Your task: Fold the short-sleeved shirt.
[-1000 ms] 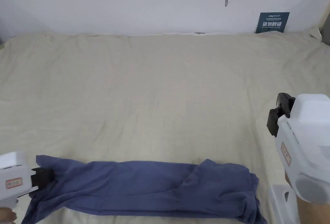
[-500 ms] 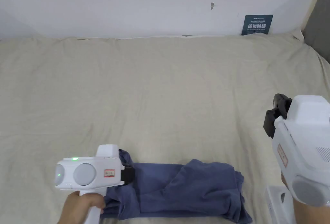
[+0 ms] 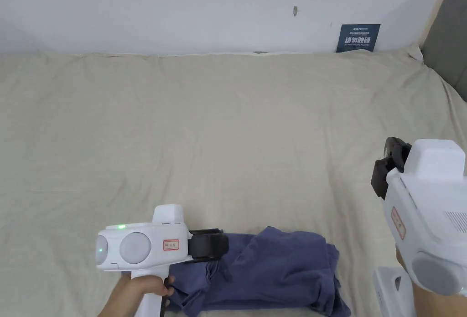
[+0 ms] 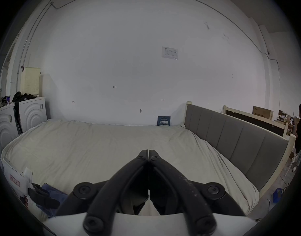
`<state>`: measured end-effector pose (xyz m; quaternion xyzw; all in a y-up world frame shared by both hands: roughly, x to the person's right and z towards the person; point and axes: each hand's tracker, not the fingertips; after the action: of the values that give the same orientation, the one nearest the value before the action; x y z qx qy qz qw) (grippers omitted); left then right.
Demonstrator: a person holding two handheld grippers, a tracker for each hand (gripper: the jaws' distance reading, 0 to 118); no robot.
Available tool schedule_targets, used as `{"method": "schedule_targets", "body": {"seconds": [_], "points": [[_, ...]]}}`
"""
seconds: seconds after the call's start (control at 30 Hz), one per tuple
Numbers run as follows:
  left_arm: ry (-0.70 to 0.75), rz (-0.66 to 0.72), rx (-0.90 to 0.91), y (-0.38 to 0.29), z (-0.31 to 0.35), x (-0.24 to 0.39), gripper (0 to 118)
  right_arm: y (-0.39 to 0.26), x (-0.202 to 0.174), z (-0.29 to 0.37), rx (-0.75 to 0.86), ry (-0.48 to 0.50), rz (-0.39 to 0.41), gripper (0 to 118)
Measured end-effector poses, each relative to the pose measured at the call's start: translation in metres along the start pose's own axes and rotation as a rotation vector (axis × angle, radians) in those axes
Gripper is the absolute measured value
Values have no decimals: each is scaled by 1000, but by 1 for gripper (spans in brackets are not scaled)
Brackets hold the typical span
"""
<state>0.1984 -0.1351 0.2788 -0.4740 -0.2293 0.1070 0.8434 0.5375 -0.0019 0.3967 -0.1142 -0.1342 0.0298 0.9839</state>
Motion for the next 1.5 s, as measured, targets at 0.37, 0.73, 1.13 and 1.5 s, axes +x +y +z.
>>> {"method": "schedule_targets", "body": {"seconds": [0.37,0.73,1.13,1.5], "points": [[218,17,335,-8,56,-36,56,3,-9,2,5,32,4,2],[266,12,264,-46,6,-58,0,-2,-4,3,-5,27,-2,2],[226,-234,89,-84,-85,18,0,-5,13,3,-28,-16,9,2],[128,-175,171,-60,-33,2,0,-5,5,3,-34,-2,9,2]]}}
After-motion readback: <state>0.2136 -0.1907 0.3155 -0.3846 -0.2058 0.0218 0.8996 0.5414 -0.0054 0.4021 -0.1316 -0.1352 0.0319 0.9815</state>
